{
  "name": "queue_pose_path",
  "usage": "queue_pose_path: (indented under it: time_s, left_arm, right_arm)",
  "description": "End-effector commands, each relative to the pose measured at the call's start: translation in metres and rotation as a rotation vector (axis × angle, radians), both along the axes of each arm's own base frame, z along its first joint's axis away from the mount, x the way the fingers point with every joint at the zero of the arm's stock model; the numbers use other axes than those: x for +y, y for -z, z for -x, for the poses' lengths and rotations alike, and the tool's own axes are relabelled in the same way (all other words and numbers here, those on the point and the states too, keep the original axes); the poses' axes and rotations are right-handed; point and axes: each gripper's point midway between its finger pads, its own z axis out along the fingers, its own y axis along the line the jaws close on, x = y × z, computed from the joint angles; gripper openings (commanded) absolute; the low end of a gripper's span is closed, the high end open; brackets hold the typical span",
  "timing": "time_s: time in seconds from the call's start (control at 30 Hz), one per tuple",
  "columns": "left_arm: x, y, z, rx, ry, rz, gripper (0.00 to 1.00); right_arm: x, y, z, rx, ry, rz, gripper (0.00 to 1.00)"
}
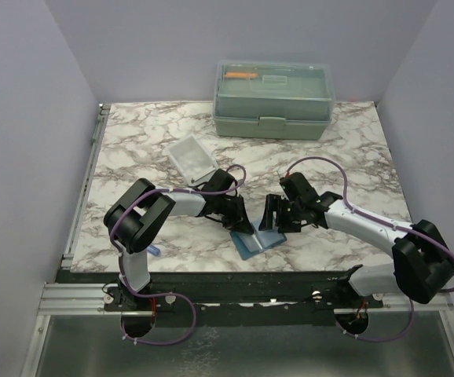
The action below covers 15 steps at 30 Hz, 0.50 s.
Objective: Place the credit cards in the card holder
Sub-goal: Turn over the card slot in the card holder.
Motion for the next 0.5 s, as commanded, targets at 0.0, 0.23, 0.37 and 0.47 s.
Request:
queue_pose_path:
  time_s: [0.0, 0.23, 0.37, 0.47]
  left_arm:
    - [0.02, 0.027, 0.01, 0.018, -0.008, -0.109, 0.13]
    - [0.02, 0.028, 0.009, 0.019, -0.008, -0.11, 0.13]
    - [0.019, 0.028, 0.009, 0.017, -0.008, -0.109, 0.13]
    - [0.02, 0.027, 0.01, 0.017, -0.009, -0.109, 0.13]
  right_arm:
    - [0.004, 0.003, 0.0, 0.013, -0.006, -0.023, 0.72]
    - [0.018, -0.001, 0.003, 0.017, -0.043, -0.099, 0.68]
    - [0.026, 0.003, 0.007, 0.043, -0.065, -0.144, 0.69]
    - [0.035, 0.002, 0.009, 0.052, -0.086, -0.199, 0.69]
